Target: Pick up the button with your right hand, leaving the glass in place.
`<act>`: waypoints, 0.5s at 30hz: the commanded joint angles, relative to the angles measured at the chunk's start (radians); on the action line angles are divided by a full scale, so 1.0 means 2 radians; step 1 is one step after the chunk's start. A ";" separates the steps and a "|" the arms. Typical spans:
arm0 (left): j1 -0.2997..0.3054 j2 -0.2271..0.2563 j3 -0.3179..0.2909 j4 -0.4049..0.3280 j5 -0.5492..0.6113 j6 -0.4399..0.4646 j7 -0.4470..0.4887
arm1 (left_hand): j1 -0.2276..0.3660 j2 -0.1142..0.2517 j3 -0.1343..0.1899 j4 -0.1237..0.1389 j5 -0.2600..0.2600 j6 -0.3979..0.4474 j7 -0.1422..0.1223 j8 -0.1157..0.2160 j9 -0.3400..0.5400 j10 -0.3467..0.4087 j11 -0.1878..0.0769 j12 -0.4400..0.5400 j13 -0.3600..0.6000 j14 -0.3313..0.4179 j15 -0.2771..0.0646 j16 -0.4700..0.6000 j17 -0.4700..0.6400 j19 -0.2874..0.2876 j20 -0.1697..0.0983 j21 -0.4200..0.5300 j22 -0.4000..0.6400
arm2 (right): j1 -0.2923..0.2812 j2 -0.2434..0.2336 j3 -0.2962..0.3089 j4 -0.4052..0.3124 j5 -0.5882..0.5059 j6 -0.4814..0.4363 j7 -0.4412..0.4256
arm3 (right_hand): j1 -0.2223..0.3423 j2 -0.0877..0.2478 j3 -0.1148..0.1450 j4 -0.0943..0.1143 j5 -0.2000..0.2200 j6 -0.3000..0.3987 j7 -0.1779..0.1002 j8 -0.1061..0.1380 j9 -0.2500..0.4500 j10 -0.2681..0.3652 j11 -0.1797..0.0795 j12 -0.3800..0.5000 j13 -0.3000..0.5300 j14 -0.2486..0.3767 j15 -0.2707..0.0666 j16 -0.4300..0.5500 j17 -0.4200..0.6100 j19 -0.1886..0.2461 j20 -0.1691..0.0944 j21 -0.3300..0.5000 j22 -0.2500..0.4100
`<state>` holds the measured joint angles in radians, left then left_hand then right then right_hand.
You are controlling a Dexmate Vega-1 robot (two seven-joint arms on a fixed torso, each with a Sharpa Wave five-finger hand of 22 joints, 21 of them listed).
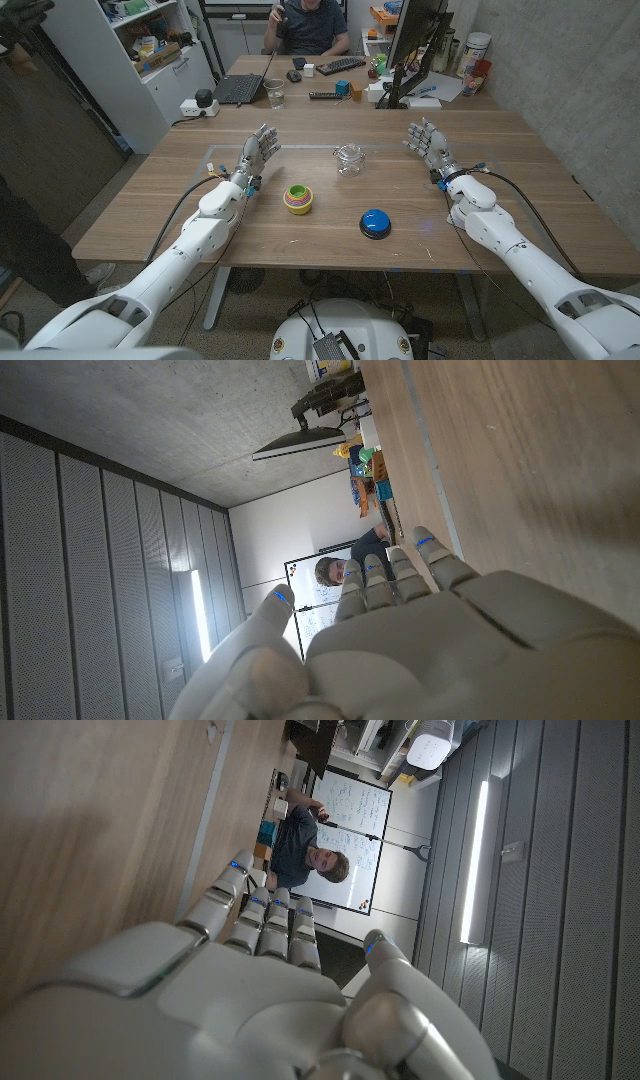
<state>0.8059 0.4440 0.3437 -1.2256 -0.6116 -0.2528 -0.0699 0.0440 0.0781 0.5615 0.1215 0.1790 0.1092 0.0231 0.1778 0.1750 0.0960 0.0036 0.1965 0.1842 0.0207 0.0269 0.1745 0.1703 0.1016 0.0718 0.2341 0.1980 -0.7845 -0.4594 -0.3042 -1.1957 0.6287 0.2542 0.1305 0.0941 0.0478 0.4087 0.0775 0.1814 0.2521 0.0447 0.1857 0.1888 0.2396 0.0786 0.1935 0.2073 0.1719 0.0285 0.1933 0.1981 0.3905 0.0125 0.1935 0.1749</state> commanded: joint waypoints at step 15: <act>0.021 -0.079 -0.104 -0.007 0.113 0.054 -0.063 | 0.001 0.009 0.003 0.000 0.002 0.005 -0.002 0.003 0.002 0.003 -0.002 0.003 0.002 0.001 0.002 0.002 0.001 0.004 0.001 0.003 0.002 | -0.073 0.081 0.162 -0.143 -0.190 -0.083 0.017 | -0.015 -0.041 -0.029 -0.004 0.010 -0.015 -0.032 0.004 0.001 -0.010 -0.034 0.003 0.001 -0.015 0.017 0.002 0.001 -0.005 0.078 0.005 0.002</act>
<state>0.8210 0.3328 0.2069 -1.2037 -0.4609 -0.1854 -0.1522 0.0440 0.0781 0.5614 0.1214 0.1790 0.1127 0.0194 0.1778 0.1749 0.0959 0.0036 0.1965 0.1841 0.0207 0.0269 0.1744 0.1702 0.1015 0.0717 0.2341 0.1979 -0.8434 -0.3530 -0.0990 -1.3064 0.4134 0.1398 0.1663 0.0589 -0.0293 0.3528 0.0718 0.1929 0.2196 -0.0061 0.1857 0.1886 0.2142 0.0248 0.1934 0.2072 0.1428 0.0573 0.1933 0.1998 0.3673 0.1435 0.1934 0.1748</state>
